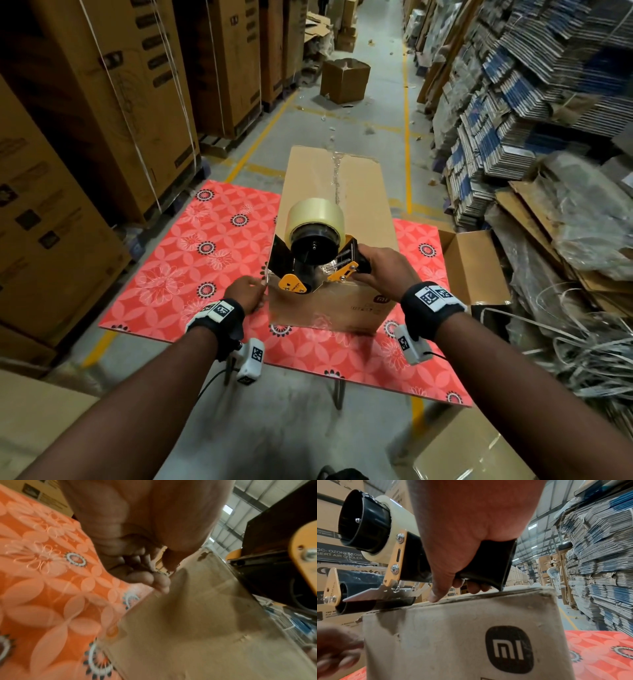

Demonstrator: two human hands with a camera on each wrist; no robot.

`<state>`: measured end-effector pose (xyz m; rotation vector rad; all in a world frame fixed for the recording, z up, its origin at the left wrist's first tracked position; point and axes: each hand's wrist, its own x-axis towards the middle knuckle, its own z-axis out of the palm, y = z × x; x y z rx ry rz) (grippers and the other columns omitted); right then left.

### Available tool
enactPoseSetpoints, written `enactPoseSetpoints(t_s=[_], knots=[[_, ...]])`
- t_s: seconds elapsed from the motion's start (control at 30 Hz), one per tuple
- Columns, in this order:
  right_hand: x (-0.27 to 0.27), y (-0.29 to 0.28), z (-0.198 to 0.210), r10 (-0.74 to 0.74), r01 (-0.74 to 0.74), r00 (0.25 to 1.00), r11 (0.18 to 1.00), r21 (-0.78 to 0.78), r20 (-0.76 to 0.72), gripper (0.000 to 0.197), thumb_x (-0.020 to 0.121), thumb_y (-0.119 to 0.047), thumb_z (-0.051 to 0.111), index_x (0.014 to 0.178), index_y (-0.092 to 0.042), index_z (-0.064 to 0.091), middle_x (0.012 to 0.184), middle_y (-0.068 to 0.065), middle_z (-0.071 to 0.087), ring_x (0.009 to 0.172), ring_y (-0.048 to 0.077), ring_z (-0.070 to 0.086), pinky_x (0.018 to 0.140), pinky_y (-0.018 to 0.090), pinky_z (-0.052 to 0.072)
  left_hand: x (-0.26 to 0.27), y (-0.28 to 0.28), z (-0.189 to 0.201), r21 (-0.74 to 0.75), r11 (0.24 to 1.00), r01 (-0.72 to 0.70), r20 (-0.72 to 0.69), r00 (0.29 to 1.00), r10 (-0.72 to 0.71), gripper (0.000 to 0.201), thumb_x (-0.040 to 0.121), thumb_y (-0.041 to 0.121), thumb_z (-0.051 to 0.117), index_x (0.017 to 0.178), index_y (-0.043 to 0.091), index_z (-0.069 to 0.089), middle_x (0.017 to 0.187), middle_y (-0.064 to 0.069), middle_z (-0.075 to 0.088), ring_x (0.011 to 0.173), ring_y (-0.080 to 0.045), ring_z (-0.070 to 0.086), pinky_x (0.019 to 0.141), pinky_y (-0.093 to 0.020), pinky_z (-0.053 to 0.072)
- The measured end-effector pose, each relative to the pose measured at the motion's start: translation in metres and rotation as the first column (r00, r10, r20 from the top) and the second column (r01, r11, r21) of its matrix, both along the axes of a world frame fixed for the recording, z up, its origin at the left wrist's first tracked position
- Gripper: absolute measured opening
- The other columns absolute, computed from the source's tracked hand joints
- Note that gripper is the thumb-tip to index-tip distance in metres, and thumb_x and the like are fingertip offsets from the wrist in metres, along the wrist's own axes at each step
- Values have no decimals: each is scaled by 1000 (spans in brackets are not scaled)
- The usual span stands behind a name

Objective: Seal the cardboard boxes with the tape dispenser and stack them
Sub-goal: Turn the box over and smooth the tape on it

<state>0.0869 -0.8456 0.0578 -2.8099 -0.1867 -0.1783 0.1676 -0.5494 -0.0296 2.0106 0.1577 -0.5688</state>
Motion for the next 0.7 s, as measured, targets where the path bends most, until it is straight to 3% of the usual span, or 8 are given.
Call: enactPoseSetpoints(t_s=[0.07,0.13,0.2,0.23,0.3,0.37,0.5,0.7], knots=[[1,-1,0,15,-15,1000,1000,26,-19,41,78,-38,81,112,-32,60,95,-3,73,87,26,66,66,36,50,9,7,12,96,994,-48,154,987,33,15,89,33,62,89,19,66,73,-3,69,63,-22,62,57,-23,45],[4,-3,0,53,-49,997,996,71,-55,44,75,-46,80,113,-35,60,93,-5,73,85,23,66,66,36,51,15,9,30,58,996,-72,267,962,54,19,87,38,63,91,20,64,79,1,66,74,-23,62,65,-29,47],[7,-6,2,71,-63,993,994,84,-90,44,75,-53,78,112,-34,62,88,-6,73,79,19,64,62,33,46,16,1,49,83,997,1,336,941,-29,10,89,30,62,89,20,61,78,4,61,72,-17,56,64,-29,41],[8,-6,4,67,-60,992,995,75,-104,42,74,-55,76,108,-34,63,82,-7,71,74,18,62,60,31,42,15,-4,54,134,989,64,341,934,-107,4,89,21,59,85,21,58,76,3,58,69,-16,52,60,-28,36],[11,-5,6,57,-49,990,996,68,-125,31,75,-50,74,96,-31,65,66,-9,61,63,15,55,57,29,34,11,-13,56,215,968,126,344,918,-196,23,88,6,51,73,24,49,71,2,54,67,-19,46,54,-28,30],[12,-2,6,64,-53,989,995,82,-137,19,79,-38,75,85,-26,62,58,-12,50,56,12,47,56,29,31,9,-15,55,240,963,125,354,912,-207,28,86,2,50,70,24,45,67,5,52,67,-19,45,52,-26,29],[11,0,5,59,-41,987,992,119,-148,14,84,-34,71,88,-25,61,63,-15,51,62,15,52,56,29,33,8,-16,56,281,953,112,382,898,-218,18,86,1,49,83,18,53,75,3,54,73,-21,48,53,-28,29],[-2,-18,10,54,-34,984,992,118,-167,14,83,-32,69,92,-24,62,73,-6,60,66,19,56,57,32,38,12,-18,53,228,969,100,355,918,-178,12,86,8,61,90,19,63,79,1,60,78,-20,55,65,-27,37]])
